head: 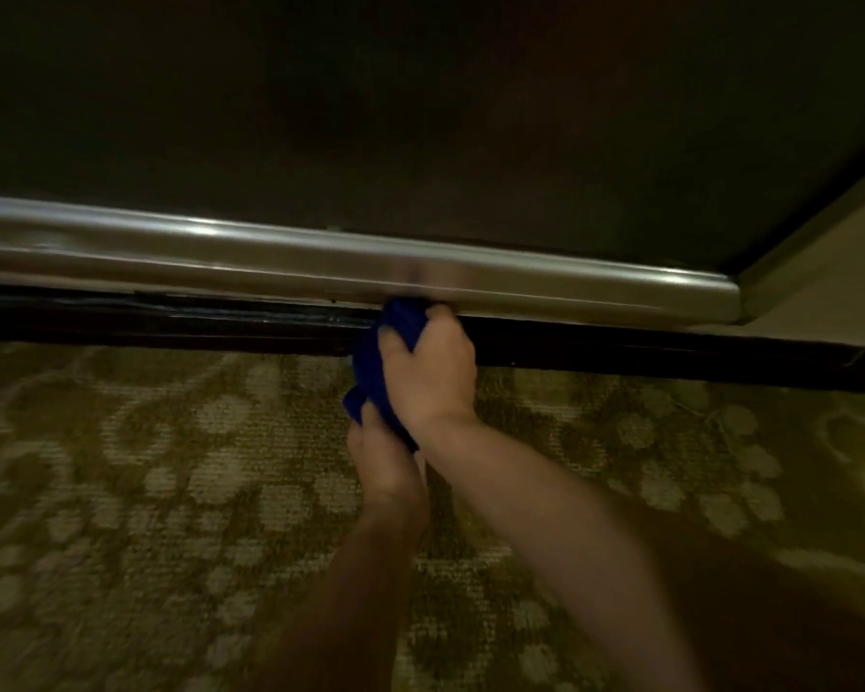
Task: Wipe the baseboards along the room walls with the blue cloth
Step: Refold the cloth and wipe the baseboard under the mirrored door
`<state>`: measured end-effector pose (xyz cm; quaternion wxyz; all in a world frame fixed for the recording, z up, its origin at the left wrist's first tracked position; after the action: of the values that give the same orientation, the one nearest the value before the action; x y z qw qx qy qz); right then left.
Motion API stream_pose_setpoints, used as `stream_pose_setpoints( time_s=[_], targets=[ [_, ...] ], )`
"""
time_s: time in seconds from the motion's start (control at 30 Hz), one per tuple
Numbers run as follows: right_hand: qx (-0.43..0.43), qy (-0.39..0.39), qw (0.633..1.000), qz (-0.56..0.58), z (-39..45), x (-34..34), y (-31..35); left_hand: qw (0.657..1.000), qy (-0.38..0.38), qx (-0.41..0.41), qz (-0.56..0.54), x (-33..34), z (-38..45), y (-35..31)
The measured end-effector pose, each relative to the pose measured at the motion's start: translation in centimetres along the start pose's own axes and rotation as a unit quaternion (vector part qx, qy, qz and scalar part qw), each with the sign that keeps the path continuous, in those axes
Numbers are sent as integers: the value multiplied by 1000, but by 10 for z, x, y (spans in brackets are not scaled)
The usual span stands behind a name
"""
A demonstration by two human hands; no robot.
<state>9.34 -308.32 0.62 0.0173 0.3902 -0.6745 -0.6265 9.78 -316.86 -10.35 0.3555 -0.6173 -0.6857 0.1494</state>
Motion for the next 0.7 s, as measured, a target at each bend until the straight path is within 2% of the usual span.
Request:
stream_pose_setpoints(
  time_s=[0.1, 0.27, 0.3, 0.43, 0.5, 0.6, 0.7],
  targets=[
    [8, -50, 998, 31, 5, -27, -21, 1000, 17, 14, 18, 3, -7, -5],
    [84, -158, 982, 56, -1, -32, -27, 999, 10, -38, -26, -5, -21, -13],
    [99, -150, 982, 53, -3, -24, -22, 999, -3, -41, -32, -11, -23, -16],
    [113, -10, 987, 110, -8, 22, -3, 998, -55, -25, -25, -35, -23, -44],
    [112, 18, 985, 128, -9, 24, -8, 998, -60, -29, -7, -37, -26, -57],
    [169, 7, 967, 192, -8, 7, -39, 997, -66, 27, 23, -37, -30, -84],
    [199, -35, 950, 236, -5, -15, -61, 993, -29, 95, 70, -16, -35, -108]
  ],
)
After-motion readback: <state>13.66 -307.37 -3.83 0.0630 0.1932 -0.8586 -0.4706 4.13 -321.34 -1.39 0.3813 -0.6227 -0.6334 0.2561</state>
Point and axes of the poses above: each hand's wrist, its own z-axis towards the middle knuckle, its own x-axis out of the palm, y = z × x, the point moved 7 cm from there along z, towards the middle knuckle, and after that the axes turned 8 degrees about z, right-handed, at the moved point
